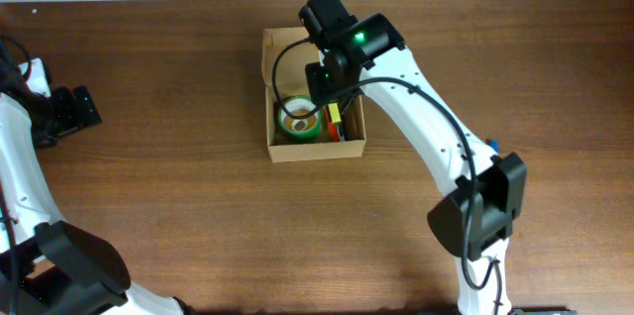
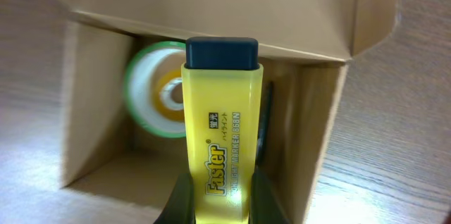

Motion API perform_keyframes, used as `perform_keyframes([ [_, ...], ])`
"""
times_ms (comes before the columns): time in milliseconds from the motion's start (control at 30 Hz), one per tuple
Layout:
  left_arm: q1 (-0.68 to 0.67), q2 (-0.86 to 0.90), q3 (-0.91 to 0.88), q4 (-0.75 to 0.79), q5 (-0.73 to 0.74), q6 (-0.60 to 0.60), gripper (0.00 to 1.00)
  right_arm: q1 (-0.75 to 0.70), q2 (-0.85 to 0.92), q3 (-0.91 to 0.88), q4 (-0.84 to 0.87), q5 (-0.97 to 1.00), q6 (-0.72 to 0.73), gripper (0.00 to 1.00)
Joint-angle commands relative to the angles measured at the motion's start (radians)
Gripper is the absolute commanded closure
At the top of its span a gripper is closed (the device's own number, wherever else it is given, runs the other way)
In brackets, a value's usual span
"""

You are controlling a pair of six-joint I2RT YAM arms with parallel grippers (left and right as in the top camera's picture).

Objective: Pack container
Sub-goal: 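Lower the highlighter into the box beside the stapler and release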

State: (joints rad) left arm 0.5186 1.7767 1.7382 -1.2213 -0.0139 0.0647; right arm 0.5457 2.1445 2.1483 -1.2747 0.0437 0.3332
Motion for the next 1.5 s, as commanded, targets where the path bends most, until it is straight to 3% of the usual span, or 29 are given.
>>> perform_keyframes([
  [0, 0.004, 0.009, -0.003, 0.002, 0.008, 0.019, 0.00, -0.004, 0.036, -0.004, -0.002, 0.092, 0.013, 0.96],
  [1467, 0.004, 0.009, -0.003, 0.002, 0.008, 0.019, 0.00, -0.044, 0.089, -0.308, 0.150, 0.035, 0.120, 0.96],
])
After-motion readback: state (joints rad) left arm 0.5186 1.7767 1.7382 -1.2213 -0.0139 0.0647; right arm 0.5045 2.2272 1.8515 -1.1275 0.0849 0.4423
